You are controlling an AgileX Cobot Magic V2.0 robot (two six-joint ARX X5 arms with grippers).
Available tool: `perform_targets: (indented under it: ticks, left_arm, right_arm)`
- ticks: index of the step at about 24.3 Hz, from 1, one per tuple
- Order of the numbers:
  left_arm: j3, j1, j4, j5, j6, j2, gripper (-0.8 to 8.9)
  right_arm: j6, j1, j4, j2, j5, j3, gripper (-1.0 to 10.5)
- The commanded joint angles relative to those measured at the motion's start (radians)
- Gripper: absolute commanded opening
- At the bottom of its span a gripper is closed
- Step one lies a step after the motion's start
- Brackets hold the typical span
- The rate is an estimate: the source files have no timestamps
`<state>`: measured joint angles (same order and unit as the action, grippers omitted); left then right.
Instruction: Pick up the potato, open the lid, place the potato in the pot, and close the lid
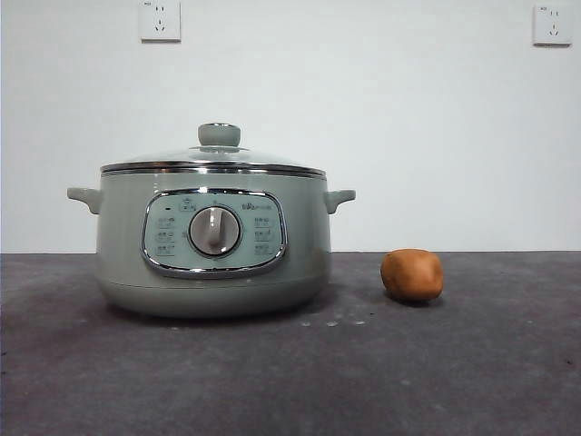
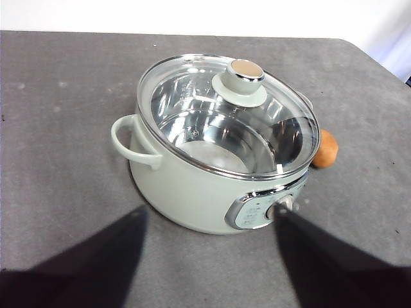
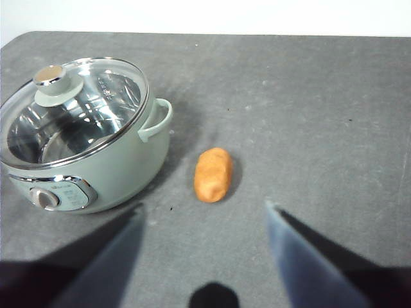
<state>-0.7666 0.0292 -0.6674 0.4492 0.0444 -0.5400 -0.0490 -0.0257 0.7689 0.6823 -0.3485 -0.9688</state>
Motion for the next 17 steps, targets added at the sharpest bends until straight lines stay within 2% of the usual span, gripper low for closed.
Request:
perform_targets:
  ticks: [1,4,10,17]
  left_arm:
    - [-0.006,-0.002,0.002,0.004,-0.015,0.0,5.97]
    - [-0.019,-0.002,0.002,0.004,-0.015,-0.004,5.97]
    - [-0.054,-0.002,0.002,0.004,-0.015,-0.019,5.97]
    - [-0.06,-0.002,0.0,0.012,-0.014,-0.03,5.97]
  right_arm:
    - [0.004,-0.001,-0.004,0.011,-0.004,-0.003,6.3]
    - [0.008,-0.001,-0.005,0.031,-0.005,-0.003,6.3]
    - [0.04,-0.007,-0.053,0.103,-0.065,-0.003,6.3]
    - [0.05,-0.085,-0.196,0.322,-0.049,-0.005,6.3]
